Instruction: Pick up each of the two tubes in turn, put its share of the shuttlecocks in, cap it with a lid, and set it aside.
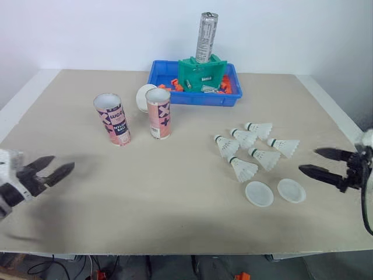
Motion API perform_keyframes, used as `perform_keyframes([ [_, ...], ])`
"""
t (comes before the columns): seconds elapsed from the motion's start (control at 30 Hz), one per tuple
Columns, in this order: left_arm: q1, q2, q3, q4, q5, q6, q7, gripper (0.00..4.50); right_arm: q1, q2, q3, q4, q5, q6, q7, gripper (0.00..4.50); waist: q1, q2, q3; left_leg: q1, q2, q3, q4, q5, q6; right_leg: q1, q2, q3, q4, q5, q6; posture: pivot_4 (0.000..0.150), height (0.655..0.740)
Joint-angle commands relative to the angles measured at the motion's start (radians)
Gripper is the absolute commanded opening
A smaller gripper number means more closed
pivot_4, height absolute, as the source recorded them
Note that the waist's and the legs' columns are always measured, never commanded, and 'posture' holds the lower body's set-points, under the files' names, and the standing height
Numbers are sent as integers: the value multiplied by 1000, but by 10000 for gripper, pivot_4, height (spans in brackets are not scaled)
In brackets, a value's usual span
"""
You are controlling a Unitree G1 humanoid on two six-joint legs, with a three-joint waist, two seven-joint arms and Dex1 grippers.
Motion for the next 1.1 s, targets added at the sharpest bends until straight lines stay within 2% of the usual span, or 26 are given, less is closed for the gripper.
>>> perform_keyframes([
  [0.03, -68, -14, -28, 57, 39, -123, -24, 45000, -21, 38, 11, -157, 67, 51, -59, 44727, 1, -2, -1, 0, 0, 0, 0, 0, 0, 0, 0, 0, 0, 0, 0, 1500, 7275],
  [0.1, -123, -31, -60, 98, 55, -166, -34, 45000, -69, 90, 48, -234, 95, 68, -124, 44727, 2, -3, -1, -1, 0, 0, 0, 0, 0, 0, 0, 0, 0, 0, 0, 1500, 7275],
  [0.23, -264, -61, -117, 223, 72, -217, -70, 45000, -181, 189, 160, -299, 51, 100, -279, 44727, 3, -3, -1, -4, 0, 0, 1, 1, 1, 2, 0, 0, 0, 2, 2, 1500, 7275],
  [0.5, -466, -127, -183, 495, 126, -329, -101, 45000, -164, 257, 251, -439, 74, 123, -347, 44727, 20, -3, -2, -8, 1, -1, 0, -1, 2, 0, 1, -1, 1, 0, 1, 1500, 7275],
  [0.73, -649, -177, -256, 728, 223, -484, -123, 45000, -172, 320, 311, -516, 85, 144, -413, 44727, 29, -3, -2, -13, 1, -7, 1, -1, 2, -1, 2, -8, 1, 2, 5, 1500, 7275],
  [1.1, -807, -195, -291, 926, 314, -608, -77, 45000, -173, 398, 385, -658, 157, 205, -503, 44727, 32, -3, -2, -17, 1, -17, 2, 0, 3, 0, 3, -16, 2, 2, 2, 1500, 7275],
])
